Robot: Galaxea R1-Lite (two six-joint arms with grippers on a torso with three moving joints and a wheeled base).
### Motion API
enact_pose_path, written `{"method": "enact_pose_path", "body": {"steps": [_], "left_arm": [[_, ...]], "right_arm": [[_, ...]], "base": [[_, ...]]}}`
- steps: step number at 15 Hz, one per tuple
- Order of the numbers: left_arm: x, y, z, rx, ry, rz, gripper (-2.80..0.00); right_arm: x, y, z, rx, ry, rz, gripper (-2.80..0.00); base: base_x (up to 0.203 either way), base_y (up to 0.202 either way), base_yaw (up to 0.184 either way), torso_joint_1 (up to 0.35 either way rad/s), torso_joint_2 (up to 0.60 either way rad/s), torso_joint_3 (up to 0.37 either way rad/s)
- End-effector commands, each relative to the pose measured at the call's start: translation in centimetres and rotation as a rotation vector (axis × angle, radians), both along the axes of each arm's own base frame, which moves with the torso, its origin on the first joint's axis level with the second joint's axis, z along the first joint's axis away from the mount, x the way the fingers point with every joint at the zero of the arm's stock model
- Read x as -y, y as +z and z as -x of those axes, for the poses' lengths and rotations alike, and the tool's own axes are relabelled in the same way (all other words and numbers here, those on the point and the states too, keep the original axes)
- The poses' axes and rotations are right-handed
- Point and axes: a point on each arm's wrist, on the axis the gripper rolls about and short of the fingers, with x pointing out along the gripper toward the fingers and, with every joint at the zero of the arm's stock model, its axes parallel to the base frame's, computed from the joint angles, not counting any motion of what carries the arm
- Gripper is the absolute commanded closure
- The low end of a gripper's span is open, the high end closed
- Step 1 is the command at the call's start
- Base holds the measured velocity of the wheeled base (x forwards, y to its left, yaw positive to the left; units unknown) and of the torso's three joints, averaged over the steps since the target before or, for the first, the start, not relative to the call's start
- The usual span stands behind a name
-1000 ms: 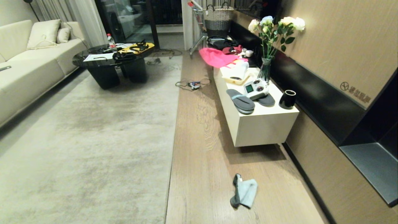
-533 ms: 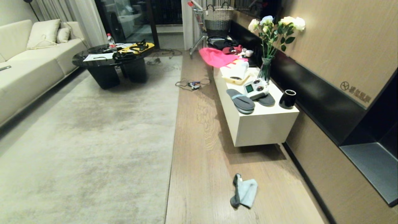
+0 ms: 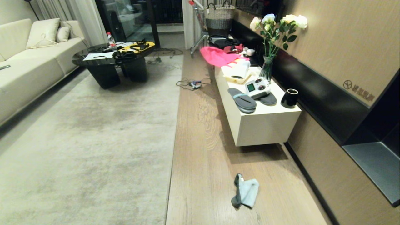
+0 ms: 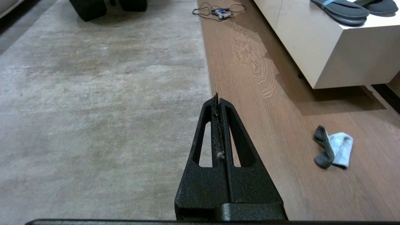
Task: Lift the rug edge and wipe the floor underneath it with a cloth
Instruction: Pick up the rag
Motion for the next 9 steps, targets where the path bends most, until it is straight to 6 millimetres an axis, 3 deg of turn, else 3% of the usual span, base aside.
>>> {"method": "enact_pose_path", "body": {"steps": [1,9], "left_arm": [[0.00,0.00,0.00,0.000,0.001,0.000,0.00],[0.00,-0.01,-0.01,-0.003,0.001,0.002,0.00]], "right_arm": [[0.00,0.01,-0.01,-0.001,0.000,0.000,0.00],[0.00,0.01,-0.01,-0.001,0.000,0.000,0.00]], "base": [[0.000,0.000,0.000,0.000,0.00,0.000],[0.000,0.000,0.000,0.000,0.00,0.000]]}}
